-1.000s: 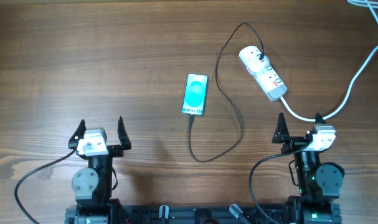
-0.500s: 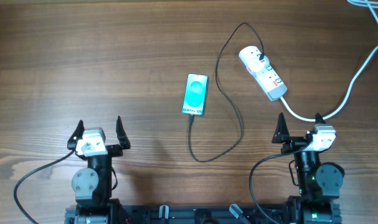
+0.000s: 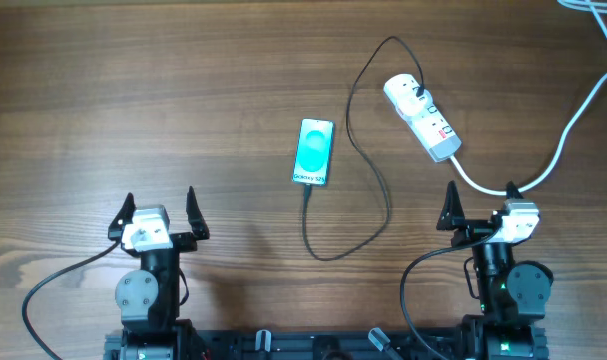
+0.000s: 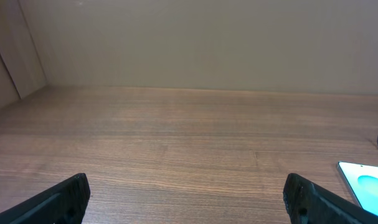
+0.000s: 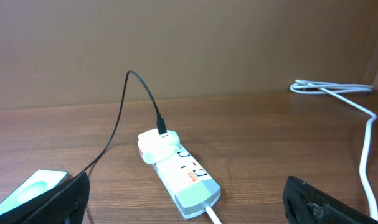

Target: Plug charger to phone and switch on socket

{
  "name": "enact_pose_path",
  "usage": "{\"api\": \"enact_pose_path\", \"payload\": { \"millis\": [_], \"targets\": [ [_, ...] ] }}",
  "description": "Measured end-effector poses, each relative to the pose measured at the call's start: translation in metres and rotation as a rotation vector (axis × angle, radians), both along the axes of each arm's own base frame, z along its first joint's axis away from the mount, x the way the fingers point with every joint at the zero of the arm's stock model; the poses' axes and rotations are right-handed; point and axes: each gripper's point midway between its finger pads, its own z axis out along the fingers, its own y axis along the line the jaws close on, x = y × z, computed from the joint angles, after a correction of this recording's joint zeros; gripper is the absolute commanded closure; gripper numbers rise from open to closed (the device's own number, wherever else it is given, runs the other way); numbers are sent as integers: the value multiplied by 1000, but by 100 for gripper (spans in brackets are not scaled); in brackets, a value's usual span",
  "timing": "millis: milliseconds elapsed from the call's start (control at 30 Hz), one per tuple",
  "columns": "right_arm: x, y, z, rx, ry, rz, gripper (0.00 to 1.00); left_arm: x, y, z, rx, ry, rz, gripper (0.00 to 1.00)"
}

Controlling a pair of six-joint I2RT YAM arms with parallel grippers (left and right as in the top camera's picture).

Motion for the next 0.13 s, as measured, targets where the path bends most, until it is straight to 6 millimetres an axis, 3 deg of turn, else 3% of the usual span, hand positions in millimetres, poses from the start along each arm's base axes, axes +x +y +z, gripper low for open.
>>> {"api": "enact_pose_path", "payload": {
  "millis": [133],
  "targets": [
    [0,0,0,0,0,0,0,0,0,0,0,0,0,0]
  ]
}}
